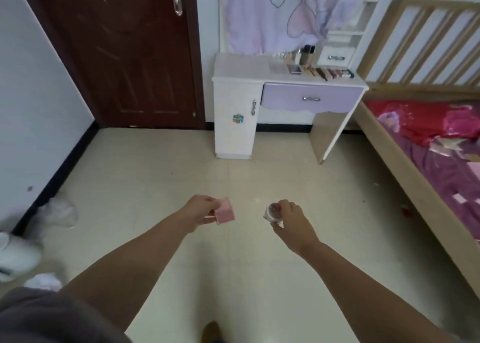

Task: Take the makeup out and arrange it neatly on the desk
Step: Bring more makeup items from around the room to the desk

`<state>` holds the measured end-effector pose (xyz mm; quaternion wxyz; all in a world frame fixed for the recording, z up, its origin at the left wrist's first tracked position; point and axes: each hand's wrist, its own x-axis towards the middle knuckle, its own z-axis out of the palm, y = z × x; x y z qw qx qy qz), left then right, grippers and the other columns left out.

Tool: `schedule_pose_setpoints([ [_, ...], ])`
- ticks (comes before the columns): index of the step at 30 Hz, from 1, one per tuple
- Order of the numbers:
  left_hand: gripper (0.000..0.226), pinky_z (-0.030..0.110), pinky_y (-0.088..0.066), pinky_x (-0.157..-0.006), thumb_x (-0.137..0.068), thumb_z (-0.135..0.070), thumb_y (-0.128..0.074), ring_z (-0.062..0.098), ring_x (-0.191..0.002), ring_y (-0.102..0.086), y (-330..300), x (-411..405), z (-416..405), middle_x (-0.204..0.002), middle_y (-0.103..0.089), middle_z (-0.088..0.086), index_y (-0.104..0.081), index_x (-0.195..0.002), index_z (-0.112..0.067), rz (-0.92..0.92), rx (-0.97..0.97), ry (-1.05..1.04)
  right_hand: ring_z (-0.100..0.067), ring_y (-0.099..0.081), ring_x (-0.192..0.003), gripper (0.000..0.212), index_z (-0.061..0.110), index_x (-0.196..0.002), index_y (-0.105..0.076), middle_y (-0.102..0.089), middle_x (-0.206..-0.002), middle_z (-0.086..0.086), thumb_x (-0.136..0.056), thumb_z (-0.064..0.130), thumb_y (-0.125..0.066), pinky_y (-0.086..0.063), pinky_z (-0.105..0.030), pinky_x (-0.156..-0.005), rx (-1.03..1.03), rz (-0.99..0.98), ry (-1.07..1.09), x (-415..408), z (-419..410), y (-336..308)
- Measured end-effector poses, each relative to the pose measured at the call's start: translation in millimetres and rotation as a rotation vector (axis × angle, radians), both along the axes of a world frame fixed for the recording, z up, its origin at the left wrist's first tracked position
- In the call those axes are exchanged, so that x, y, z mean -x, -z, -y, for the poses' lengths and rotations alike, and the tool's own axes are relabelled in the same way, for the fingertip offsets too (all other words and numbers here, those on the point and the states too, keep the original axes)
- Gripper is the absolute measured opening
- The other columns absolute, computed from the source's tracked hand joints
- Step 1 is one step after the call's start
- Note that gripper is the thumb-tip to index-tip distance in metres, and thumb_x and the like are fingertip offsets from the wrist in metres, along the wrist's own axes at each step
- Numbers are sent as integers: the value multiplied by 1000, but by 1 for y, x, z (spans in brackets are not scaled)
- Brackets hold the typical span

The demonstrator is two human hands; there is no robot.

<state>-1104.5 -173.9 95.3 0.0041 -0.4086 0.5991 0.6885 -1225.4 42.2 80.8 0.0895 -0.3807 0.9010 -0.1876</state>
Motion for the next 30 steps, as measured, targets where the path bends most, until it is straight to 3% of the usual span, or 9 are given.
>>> schedule_pose_setpoints([
  [4, 9, 21, -50, -63, -94, -5, -51, 14, -71, -58, -9, 72, 64, -81, -61, 8, -58, -88, -5, -15, 10, 0, -25, -48, -104, 36, 11, -121, -46, -52, -115, -8, -88, 20, -58, -43, -29, -79, 0, 0, -7, 66, 62, -4],
  [12, 9, 24, -49, -66, -95, -7, -52, 15, -74, -59, 3, 246, 174, -83, -62, 8, -59, -88, -5, -49, -13, -12, -22, -46, -106, 35, 12, -120, -45, -51, -115, -6, -89, 20, -57, -42, -27, -82, 19, -16, -29, 242, 179, 5],
  [18, 14, 25, -49, -67, -94, -7, -52, 17, -77, -59, -6, 389, 259, -91, -62, 13, -58, -102, 3, -63, 3, -64, -23, -46, -106, 37, 12, -122, -45, -51, -116, -7, -89, 21, -58, -43, -29, -84, -18, -16, -51, 400, 262, -9],
  [23, 13, 19, -51, -58, -95, -6, -50, 14, -72, -59, -4, 482, 321, -83, -61, 8, -58, -84, -6, -42, -6, -62, -25, -46, -107, 36, 11, -120, -44, -51, -116, -8, -88, 21, -58, -41, -29, -84, -63, -4, -78, 501, 332, -6],
  [30, 14, 22, -51, -59, -94, -3, -51, 15, -71, -59, 15, 634, 449, -81, -61, 8, -57, -82, -7, -26, -35, -21, -26, -46, -111, 36, 9, -122, -45, -51, -118, -10, -89, 21, -57, -41, -30, -88, -39, 36, 19, 628, 450, 14],
])
